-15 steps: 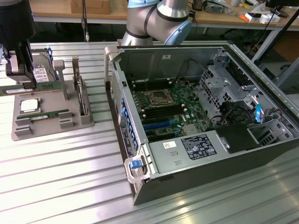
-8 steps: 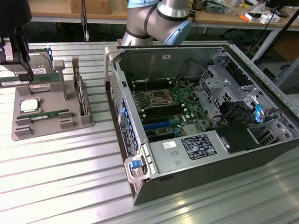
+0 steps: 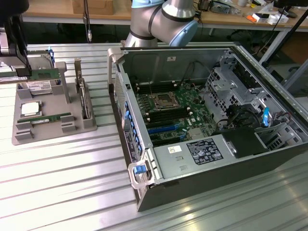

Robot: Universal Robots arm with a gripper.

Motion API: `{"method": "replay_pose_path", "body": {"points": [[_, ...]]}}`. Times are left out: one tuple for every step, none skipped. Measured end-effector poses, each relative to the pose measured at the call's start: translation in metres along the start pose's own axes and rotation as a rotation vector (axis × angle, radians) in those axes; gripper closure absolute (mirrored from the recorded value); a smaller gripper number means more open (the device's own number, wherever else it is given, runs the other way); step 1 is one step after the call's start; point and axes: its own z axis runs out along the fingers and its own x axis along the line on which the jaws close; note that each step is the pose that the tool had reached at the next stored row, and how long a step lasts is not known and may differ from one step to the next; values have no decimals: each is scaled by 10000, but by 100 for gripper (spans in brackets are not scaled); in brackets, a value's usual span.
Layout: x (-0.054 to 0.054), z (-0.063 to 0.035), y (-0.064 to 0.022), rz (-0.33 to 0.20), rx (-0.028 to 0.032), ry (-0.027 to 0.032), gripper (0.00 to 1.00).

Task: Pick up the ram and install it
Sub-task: 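Pick up the ram and move it above insertion slot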

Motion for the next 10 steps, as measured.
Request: {"method": "replay_pose_path", "body": {"points": [[-1, -16, 1, 0, -1, 0, 88], [-1, -40, 2, 0, 0, 0, 88], [-2, -57, 2, 0, 0, 0, 88], [-3, -84, 4, 0, 0, 0, 88], [-5, -138, 6, 0, 0, 0, 88], [-6, -169, 8, 0, 0, 0, 88], [-7, -188, 9, 1, 0, 0, 88], [-7, -207, 9, 0, 0, 0, 88], [-8, -235, 11, 0, -1, 0, 88], [-10, -265, 12, 1, 1, -1, 88]]}}
